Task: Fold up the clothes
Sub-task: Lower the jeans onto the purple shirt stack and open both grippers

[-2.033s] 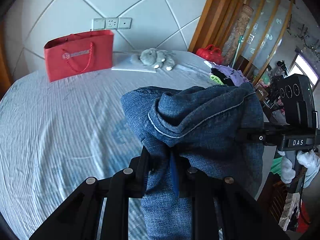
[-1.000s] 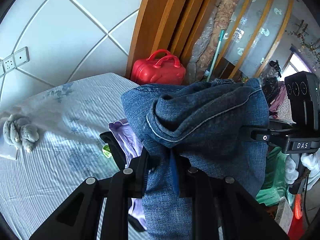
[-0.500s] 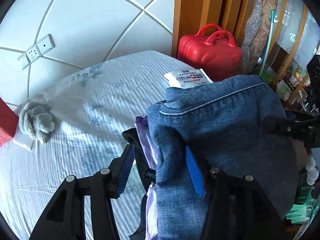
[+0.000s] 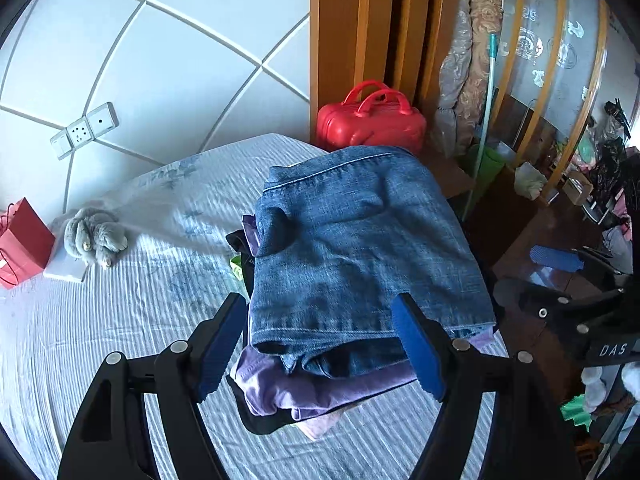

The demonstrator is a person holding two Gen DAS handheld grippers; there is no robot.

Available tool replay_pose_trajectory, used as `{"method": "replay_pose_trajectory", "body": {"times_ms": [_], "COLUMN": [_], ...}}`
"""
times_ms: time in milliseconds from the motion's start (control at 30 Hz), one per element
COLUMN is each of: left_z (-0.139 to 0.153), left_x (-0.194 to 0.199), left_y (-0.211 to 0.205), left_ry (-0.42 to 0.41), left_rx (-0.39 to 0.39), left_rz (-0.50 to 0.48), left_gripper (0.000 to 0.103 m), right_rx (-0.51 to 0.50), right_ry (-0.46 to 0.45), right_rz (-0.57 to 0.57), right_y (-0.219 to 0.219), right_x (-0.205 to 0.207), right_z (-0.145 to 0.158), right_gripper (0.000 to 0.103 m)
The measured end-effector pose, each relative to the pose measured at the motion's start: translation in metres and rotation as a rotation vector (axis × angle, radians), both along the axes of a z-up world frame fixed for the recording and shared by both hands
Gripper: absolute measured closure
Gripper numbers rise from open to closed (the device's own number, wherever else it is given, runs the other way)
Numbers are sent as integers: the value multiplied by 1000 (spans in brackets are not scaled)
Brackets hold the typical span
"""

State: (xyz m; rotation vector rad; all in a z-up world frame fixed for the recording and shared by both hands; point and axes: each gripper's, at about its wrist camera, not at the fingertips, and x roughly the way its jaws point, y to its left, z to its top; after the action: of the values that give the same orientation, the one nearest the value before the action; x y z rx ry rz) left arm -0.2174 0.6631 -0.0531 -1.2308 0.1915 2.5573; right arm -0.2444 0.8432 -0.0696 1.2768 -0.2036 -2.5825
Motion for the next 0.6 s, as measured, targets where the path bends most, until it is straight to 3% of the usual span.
{"method": "replay_pose_trajectory", "body": {"times_ms": [200,600], "left_z": [1,-6], "left_x": [16,13], "left_y": [2,7], "left_ry": [-39,-49], "left_rx": [38,4], "left_rz": [-12,18], "left_gripper": [27,26], "right_rx": [2,48], "right_ry": [-21,-45], "right_rz": [-9,-33], "right_y": [-12,-12], "right_x": [23,22], "right_z": [-4,-13], "right_gripper": [6,1]}}
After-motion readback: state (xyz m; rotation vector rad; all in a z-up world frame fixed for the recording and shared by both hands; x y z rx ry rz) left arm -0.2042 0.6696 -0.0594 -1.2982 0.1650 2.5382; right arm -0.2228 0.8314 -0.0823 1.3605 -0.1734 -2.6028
